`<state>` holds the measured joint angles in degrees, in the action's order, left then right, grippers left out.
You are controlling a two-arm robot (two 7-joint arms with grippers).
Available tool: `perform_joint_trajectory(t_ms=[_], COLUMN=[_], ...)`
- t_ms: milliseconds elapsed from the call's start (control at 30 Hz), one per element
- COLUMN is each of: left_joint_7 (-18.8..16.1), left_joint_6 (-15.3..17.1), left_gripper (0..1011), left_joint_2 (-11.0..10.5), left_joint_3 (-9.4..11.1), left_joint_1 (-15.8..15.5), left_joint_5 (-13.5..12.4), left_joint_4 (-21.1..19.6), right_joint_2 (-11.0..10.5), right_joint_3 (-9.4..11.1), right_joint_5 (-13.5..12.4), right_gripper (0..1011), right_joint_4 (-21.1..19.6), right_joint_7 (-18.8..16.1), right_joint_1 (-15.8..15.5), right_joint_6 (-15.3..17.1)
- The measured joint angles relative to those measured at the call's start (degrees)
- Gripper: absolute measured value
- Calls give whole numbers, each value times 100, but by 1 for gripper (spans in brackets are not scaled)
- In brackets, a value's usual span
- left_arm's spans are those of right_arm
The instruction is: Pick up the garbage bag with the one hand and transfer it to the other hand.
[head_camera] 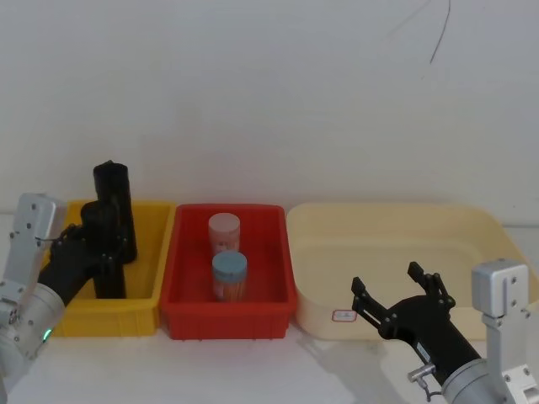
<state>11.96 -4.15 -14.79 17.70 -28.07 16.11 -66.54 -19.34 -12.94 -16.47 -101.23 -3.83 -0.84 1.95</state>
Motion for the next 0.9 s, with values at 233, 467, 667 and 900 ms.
perform_joint_trajectory(t_ms=[233, 467, 667, 900], left_joint_7=[213, 433, 615, 928], left_joint_6=[50, 26, -73, -257], left_gripper=[515, 485, 485, 485], left_joint_2=[2, 6, 32, 105], left_joint_3=[-72, -163, -229, -247], left_joint_1=[96, 182, 191, 74], left_joint_5=[151, 321, 472, 710], left_joint_4=[-261, -649, -949, -1242], right_joint_2=[0, 0, 0, 0], right_joint_3=[0, 0, 0, 0], right_joint_5=[0, 0, 0, 0], right_gripper=[1000, 1000, 1000, 1000], right_joint_4=[0, 0, 0, 0], right_joint_7=[0, 0, 0, 0], right_joint_1=[0, 0, 0, 0], right_joint_6=[0, 0, 0, 0])
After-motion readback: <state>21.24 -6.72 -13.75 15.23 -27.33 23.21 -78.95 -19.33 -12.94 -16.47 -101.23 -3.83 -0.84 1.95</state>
